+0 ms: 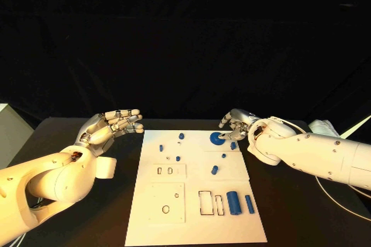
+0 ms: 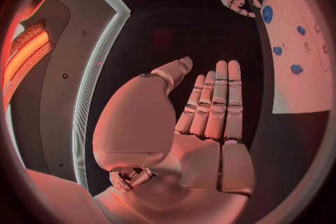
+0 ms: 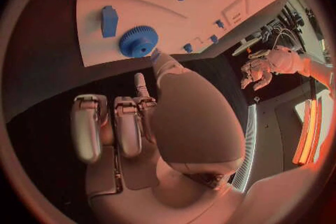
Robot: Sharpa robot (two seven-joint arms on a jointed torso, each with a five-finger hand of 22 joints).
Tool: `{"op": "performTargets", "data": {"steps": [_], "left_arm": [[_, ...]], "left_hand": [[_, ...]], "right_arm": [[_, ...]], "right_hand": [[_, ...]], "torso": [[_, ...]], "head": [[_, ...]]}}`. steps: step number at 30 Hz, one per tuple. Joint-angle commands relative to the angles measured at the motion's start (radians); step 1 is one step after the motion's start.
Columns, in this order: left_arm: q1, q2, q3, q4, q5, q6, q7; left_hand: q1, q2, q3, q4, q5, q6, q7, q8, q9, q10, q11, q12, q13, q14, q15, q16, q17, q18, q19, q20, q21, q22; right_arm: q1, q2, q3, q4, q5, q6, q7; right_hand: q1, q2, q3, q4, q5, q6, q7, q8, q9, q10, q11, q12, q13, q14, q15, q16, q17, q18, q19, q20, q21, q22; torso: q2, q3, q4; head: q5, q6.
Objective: Assemble the parts on the task board
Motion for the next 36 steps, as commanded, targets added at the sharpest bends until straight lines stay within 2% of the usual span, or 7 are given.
{"op": "performTargets", "data": {"steps": [1, 8, 23, 32, 36], "left_arm": [[0.001, 0.002, 0.001, 0.000, 0.003, 0.023, 0.005], [0.001, 0.002, 0.001, -0.001, 0.003, 0.024, 0.004], [0.001, 0.001, 0.001, -0.002, 0.003, 0.023, 0.002], [0.001, 0.001, 0.001, -0.002, 0.003, 0.023, 0.001], [0.001, 0.001, 0.001, -0.003, 0.003, 0.023, 0.001]], "left_hand": [[-0.006, 0.003, 0.004, 0.005, 0.000, -0.004, 0.018, -0.002, 0.001, -0.005, 0.000, 0.007, 0.001, -0.008, -0.001, 0.002, 0.001, -0.004, -0.007, 0.001, 0.004, 0.001], [-0.007, 0.003, 0.004, 0.005, 0.000, -0.004, 0.018, -0.002, 0.001, -0.005, 0.000, 0.007, 0.001, -0.008, -0.001, 0.003, 0.002, -0.004, -0.008, 0.001, 0.006, 0.002], [-0.007, 0.003, 0.004, 0.005, 0.000, -0.004, 0.018, -0.001, 0.002, -0.005, 0.000, 0.007, 0.001, -0.009, 0.000, 0.003, 0.003, -0.004, -0.010, 0.002, 0.007, 0.002], [-0.007, 0.003, 0.004, 0.006, 0.000, -0.004, 0.018, -0.001, 0.002, -0.005, 0.000, 0.007, 0.001, -0.010, 0.000, 0.002, 0.003, -0.004, -0.010, 0.002, 0.007, 0.003], [-0.007, 0.003, 0.004, 0.006, 0.000, -0.004, 0.018, -0.001, 0.002, -0.005, 0.000, 0.007, 0.001, -0.010, 0.000, 0.002, 0.003, -0.004, -0.010, 0.002, 0.007, 0.003]], "right_arm": [[-0.004, 0.012, 0.000, -0.013, 0.023, 0.067, -0.016], [-0.013, 0.038, 0.000, -0.052, 0.020, 0.084, -0.022], [-0.017, 0.055, 0.000, -0.075, 0.022, 0.094, -0.023], [-0.018, 0.064, 0.000, -0.089, 0.035, 0.093, -0.014], [-0.020, 0.068, -0.001, -0.092, -0.004, 0.077, -0.017]], "right_hand": [[-0.013, 0.001, -0.006, 0.001, 0.005, -0.004, 0.001, 0.003, 0.000, 0.093, 0.009, 0.007, 0.247, 0.104, 0.007, 0.004, 0.263, -0.009, 0.066, 0.009, 0.007, 0.186], [-0.011, 0.005, -0.004, 0.000, 0.008, -0.002, 0.001, 0.006, 0.000, 0.095, 0.009, 0.010, 0.250, 0.104, 0.008, 0.004, 0.263, -0.010, 0.069, 0.010, 0.012, 0.192], [-0.014, 0.006, -0.004, 0.001, 0.009, 0.000, 0.001, 0.008, 0.001, 0.094, 0.010, 0.010, 0.249, 0.104, 0.008, 0.004, 0.263, -0.010, 0.069, 0.010, 0.012, 0.193], [-0.017, 0.026, 0.015, 0.001, 0.036, 0.031, -0.005, 0.025, 0.004, 0.097, 0.005, 0.013, 0.254, 0.104, 0.005, 0.004, 0.263, -0.011, 0.070, 0.010, 0.016, 0.198], [0.000, 0.040, 0.050, -0.009, 0.035, 0.053, -0.011, 0.031, 0.002, 0.100, 0.000, 0.016, 0.258, 0.104, 0.000, 0.004, 0.263, -0.012, 0.071, 0.006, 0.019, 0.202]], "torso": [[0.001, -0.0012, 0.0010], [0.001, -0.0025, 0.0011], [0.000, -0.0016, -0.0017], [0.000, -0.0012, -0.0006], [0.000, -0.0012, -0.0007]], "head": [[0.002, -0.005], [0.003, -0.012], [0.006, -0.015], [0.006, -0.017], [0.006, -0.018]]}}
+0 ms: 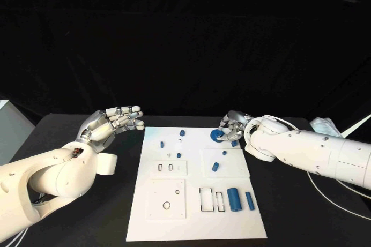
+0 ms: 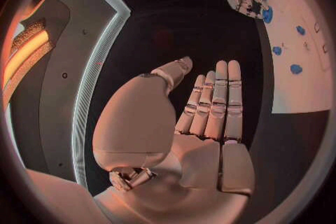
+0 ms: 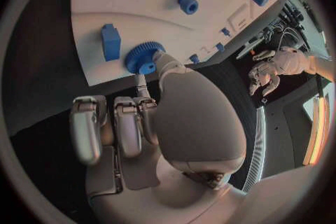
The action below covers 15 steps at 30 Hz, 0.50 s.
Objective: Assemble the parts on the task board
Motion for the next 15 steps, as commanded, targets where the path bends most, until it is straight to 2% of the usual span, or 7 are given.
{"op": "performTargets", "data": {"steps": [1, 2, 3, 10, 15], "left_arm": [[0.001, 0.002, 0.001, 0.001, 0.003, 0.019, 0.004], [0.001, 0.002, 0.001, 0.001, 0.003, 0.018, 0.004], [0.001, 0.002, 0.001, 0.001, 0.003, 0.018, 0.004], [0.001, 0.002, 0.001, 0.001, 0.003, 0.019, 0.004], [0.001, 0.003, 0.001, 0.000, 0.003, 0.020, 0.003]], "left_hand": [[-0.007, 0.003, 0.001, 0.003, 0.000, -0.004, 0.018, -0.001, 0.001, -0.005, 0.000, 0.004, 0.001, -0.010, 0.000, 0.002, 0.001, -0.004, -0.006, -0.002, 0.003, 0.001], [-0.007, 0.003, 0.001, 0.003, 0.000, -0.004, 0.018, -0.001, 0.001, -0.005, 0.000, 0.004, 0.001, -0.010, 0.000, 0.002, 0.001, -0.004, -0.006, -0.002, 0.003, 0.001], [-0.007, 0.003, 0.001, 0.003, 0.000, -0.004, 0.018, -0.001, 0.001, -0.005, 0.000, 0.004, 0.001, -0.010, 0.000, 0.002, 0.001, -0.004, -0.006, -0.002, 0.003, 0.001], [-0.007, 0.003, 0.001, 0.003, 0.000, -0.004, 0.018, -0.001, 0.001, -0.005, 0.000, 0.004, 0.001, -0.010, 0.000, 0.002, 0.001, -0.004, -0.006, -0.002, 0.003, 0.001], [-0.007, 0.003, 0.001, 0.003, 0.000, -0.004, 0.018, -0.001, 0.001, -0.005, 0.000, 0.004, 0.001, -0.010, 0.000, 0.002, 0.001, -0.004, -0.006, -0.002, 0.003, 0.001]], "right_arm": [[-0.004, 0.003, -0.001, 0.000, -0.041, -0.001, 0.002], [-0.005, 0.003, -0.002, 0.002, -0.050, -0.011, 0.003], [-0.006, 0.003, -0.002, 0.004, -0.057, -0.018, 0.003], [-0.009, 0.004, -0.002, 0.029, -0.107, -0.063, 0.001], [-0.010, -0.006, -0.002, 0.074, -0.135, -0.110, -0.003]], "right_hand": [[0.013, 0.017, 0.026, -0.008, -0.002, 0.017, -0.004, 0.007, -0.002, 0.105, -0.006, 0.008, 0.259, 0.104, -0.002, 0.004, 0.263, -0.012, 0.069, 0.002, 0.006, 0.204], [0.018, 0.018, 0.046, -0.012, -0.021, 0.028, -0.007, 0.008, -0.003, 0.106, -0.009, 0.009, 0.261, 0.104, -0.005, 0.004, 0.263, -0.013, 0.070, -0.001, 0.007, 0.206], [0.018, 0.017, 0.052, -0.013, -0.023, 0.032, -0.008, 0.008, -0.003, 0.106, -0.010, 0.010, 0.261, 0.104, -0.006, 0.004, 0.263, -0.013, 0.071, -0.002, 0.009, 0.208], [0.010, 0.009, 0.090, -0.020, -0.022, 0.064, -0.019, 0.013, 0.000, 0.108, -0.019, 0.011, 0.263, 0.104, -0.014, 0.004, 0.263, -0.017, 0.079, -0.009, 0.022, 0.223], [0.004, 0.002, 0.104, -0.025, -0.012, 0.067, -0.020, 0.009, 0.000, 0.108, -0.021, 0.011, 0.263, 0.104, -0.016, 0.004, 0.263, -0.017, 0.079, -0.012, 0.023, 0.223]], "torso": [[0.000, 0.0004, 0.0002], [0.000, 0.0004, 0.0002], [0.000, 0.0002, 0.0000], [0.000, -0.0001, 0.0002], [-0.001, -0.0009, 0.0027]], "head": [[0.000, -0.002], [0.000, -0.002], [0.000, -0.001], [-0.001, -0.001], [-0.001, 0.001]]}}
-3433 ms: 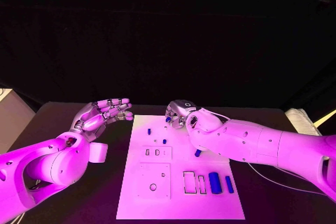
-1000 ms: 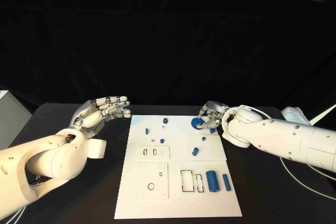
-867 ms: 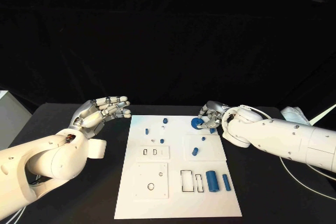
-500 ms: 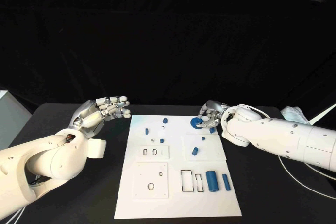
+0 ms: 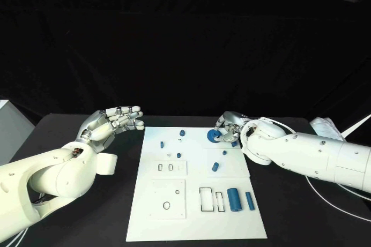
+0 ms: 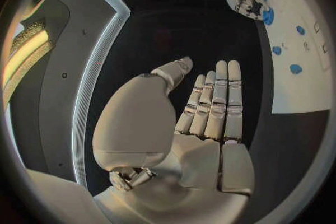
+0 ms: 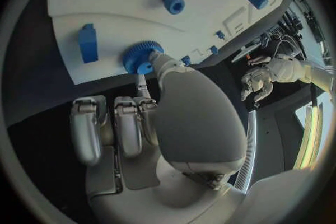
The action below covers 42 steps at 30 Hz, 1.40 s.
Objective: Assemble the parts on the task board
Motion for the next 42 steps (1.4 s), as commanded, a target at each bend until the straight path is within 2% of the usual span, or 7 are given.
{"op": "performTargets", "data": {"steps": [1, 8, 11, 15, 25, 37, 42], "left_arm": [[0.001, 0.002, 0.001, 0.000, 0.003, 0.020, 0.003], [0.001, 0.005, 0.001, -0.002, 0.003, 0.024, -0.001], [0.001, 0.005, 0.001, -0.003, 0.003, 0.024, -0.001], [0.001, 0.007, 0.001, -0.003, 0.003, 0.024, -0.001], [0.001, 0.012, 0.001, -0.004, 0.002, 0.026, -0.002], [0.001, 0.013, 0.001, -0.005, 0.002, 0.025, -0.003], [0.001, 0.013, 0.001, -0.006, 0.002, 0.024, -0.004]], "left_hand": [[-0.007, 0.003, 0.001, 0.003, 0.000, -0.004, 0.018, -0.001, 0.001, -0.005, 0.000, 0.004, 0.001, -0.010, 0.000, 0.002, 0.001, -0.004, -0.006, -0.002, 0.004, 0.002], [-0.008, 0.004, 0.002, 0.004, 0.000, -0.004, 0.018, -0.001, 0.001, -0.006, 0.000, 0.004, 0.001, -0.012, 0.000, 0.002, 0.003, -0.003, -0.009, -0.001, 0.005, 0.003], [-0.008, 0.004, 0.002, 0.004, 0.000, -0.004, 0.018, -0.001, 0.001, -0.006, 0.000, 0.004, 0.001, -0.012, 0.000, 0.002, 0.003, -0.003, -0.009, -0.001, 0.005, 0.003], [-0.008, 0.004, 0.002, 0.004, 0.000, -0.004, 0.018, -0.001, 0.001, -0.006, 0.000, 0.004, 0.001, -0.012, 0.000, 0.002, 0.003, -0.003, -0.009, -0.001, 0.005, 0.003], [-0.008, 0.004, 0.002, 0.004, 0.000, -0.004, 0.018, -0.001, 0.001, -0.006, 0.000, 0.004, 0.001, -0.012, 0.000, 0.002, 0.003, -0.003, -0.009, -0.001, 0.005, 0.003], [-0.008, 0.004, 0.002, 0.004, 0.000, -0.004, 0.018, -0.001, 0.001, -0.006, 0.000, 0.004, 0.001, -0.012, 0.000, 0.002, 0.003, -0.003, -0.009, -0.001, 0.005, 0.003], [-0.008, 0.004, 0.002, 0.004, 0.000, -0.004, 0.018, -0.001, 0.001, -0.006, 0.000, 0.004, 0.001, -0.012, 0.000, 0.002, 0.003, -0.003, -0.009, -0.001, 0.005, 0.003]], "right_arm": [[-0.001, -0.008, 0.000, 0.039, -0.066, -0.068, -0.002], [0.001, -0.014, 0.002, 0.141, -0.154, -0.125, -0.007], [0.002, -0.004, 0.002, 0.171, -0.188, -0.130, -0.010], [0.002, 0.021, 0.002, 0.187, -0.222, -0.129, -0.016], [-0.004, 0.093, 0.000, 0.164, -0.281, -0.145, -0.059], [-0.010, 0.161, -0.007, 0.099, -0.290, -0.128, -0.066], [-0.013, 0.184, -0.010, 0.067, -0.291, -0.112, -0.067]], "right_hand": [[-0.006, -0.007, 0.008, 0.000, 0.010, 0.023, -0.015, 0.006, 0.006, 0.102, -0.008, 0.006, 0.263, 0.104, -0.009, 0.004, 0.263, -0.018, 0.084, -0.008, 0.005, 0.225], [-0.012, -0.009, 0.012, 0.001, 0.011, 0.025, -0.016, 0.006, 0.006, 0.102, -0.008, 0.006, 0.263, 0.104, -0.009, 0.004, 0.263, -0.020, 0.088, -0.009, 0.011, 0.232], [-0.012, -0.009, 0.014, 0.001, 0.012, 0.026, -0.016, 0.006, 0.006, 0.102, -0.008, 0.006, 0.263, 0.104, -0.009, 0.004, 0.263, -0.021, 0.089, -0.009, 0.013, 0.234], [-0.012, -0.009, 0.014, 0.001, 0.012, 0.026, -0.016, 0.005, 0.006, 0.102, -0.008, 0.006, 0.263, 0.104, -0.009, 0.004, 0.263, -0.022, 0.091, -0.009, 0.016, 0.237], [-0.012, -0.013, 0.022, -0.004, 0.010, 0.029, -0.017, 0.004, 0.006, 0.102, -0.009, 0.006, 0.263, 0.104, -0.010, 0.004, 0.263, -0.023, 0.093, -0.010, 0.019, 0.241], [-0.012, -0.013, 0.026, -0.006, 0.010, 0.030, -0.017, 0.004, 0.006, 0.102, -0.010, 0.006, 0.263, 0.104, -0.010, 0.004, 0.263, -0.024, 0.096, -0.010, 0.024, 0.245], [-0.015, -0.013, 0.029, -0.006, 0.009, 0.030, -0.017, 0.003, 0.006, 0.102, -0.009, 0.006, 0.263, 0.104, -0.010, 0.004, 0.263, -0.024, 0.096, -0.010, 0.024, 0.246]], "torso": [[-0.001, -0.0006, 0.0020], [-0.001, -0.0013, 0.0012], [0.000, -0.0013, 0.0007], [0.000, -0.0022, 0.0010], [0.001, -0.0029, 0.0010], [0.001, -0.0003, 0.0020], [0.001, -0.0005, 0.0023]], "head": [[0.000, 0.001], [0.001, 0.002], [0.001, 0.001], [0.001, 0.000], [0.002, -0.004], [0.005, -0.007], [0.006, -0.010]]}}
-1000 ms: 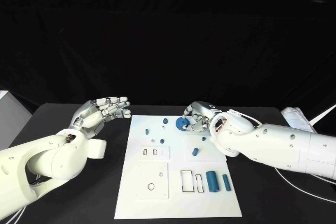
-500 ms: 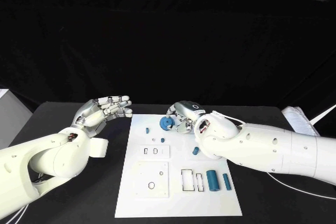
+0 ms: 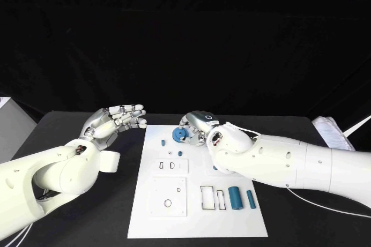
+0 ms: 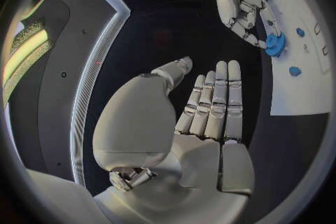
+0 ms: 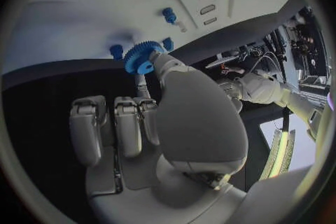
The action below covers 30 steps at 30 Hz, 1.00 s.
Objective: Assemble the parts on the task board
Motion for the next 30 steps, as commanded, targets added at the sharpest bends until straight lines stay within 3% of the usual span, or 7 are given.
{"op": "performTargets", "data": {"steps": [1, 18, 30], "left_arm": [[0.001, 0.002, 0.001, 0.001, 0.002, 0.018, 0.004], [0.001, 0.000, 0.001, 0.002, 0.002, 0.018, 0.003], [0.001, -0.002, 0.001, 0.003, 0.002, 0.017, 0.002]], "left_hand": [[-0.008, 0.004, 0.002, 0.004, 0.000, -0.004, 0.018, -0.001, 0.002, -0.006, 0.000, 0.004, 0.001, -0.005, 0.000, 0.002, 0.001, -0.003, -0.009, -0.001, 0.005, 0.001], [-0.008, 0.004, 0.002, 0.004, 0.000, -0.004, 0.018, -0.001, 0.002, -0.006, 0.000, 0.004, 0.001, -0.005, 0.000, 0.002, 0.001, -0.003, -0.009, -0.001, 0.005, 0.001], [-0.008, 0.003, 0.004, 0.004, 0.000, -0.005, 0.018, -0.001, 0.002, -0.006, 0.000, 0.004, 0.001, -0.008, 0.001, 0.002, 0.003, -0.002, -0.013, 0.001, 0.008, 0.003]], "right_arm": [[-0.003, 0.011, -0.001, -0.018, -0.023, 0.021, -0.008], [-0.018, 0.044, -0.005, -0.071, -0.019, 0.066, -0.004], [-0.026, 0.059, -0.008, -0.092, -0.017, 0.069, -0.004]], "right_hand": [[-0.001, 0.000, 0.008, -0.001, 0.004, 0.029, -0.017, 0.003, 0.005, 0.106, -0.006, 0.007, 0.263, 0.108, -0.007, 0.004, 0.263, -0.009, 0.094, -0.008, 0.004, 0.245], [-0.008, -0.003, 0.012, -0.001, 0.002, 0.029, -0.017, 0.001, 0.005, 0.106, -0.006, 0.007, 0.263, 0.108, -0.007, 0.004, 0.263, -0.009, 0.094, -0.008, 0.005, 0.246], [-0.011, -0.004, 0.014, -0.001, -0.001, 0.028, -0.016, 0.000, 0.005, 0.106, -0.005, 0.007, 0.263, 0.108, -0.007, 0.004, 0.263, -0.008, 0.093, -0.008, 0.003, 0.244]], "torso": [[0.001, 0.0003, -0.0003], [0.000, 0.0009, -0.0017], [0.000, 0.0008, -0.0026]], "head": [[0.002, -0.002], [0.005, -0.004], [0.008, -0.005]]}}
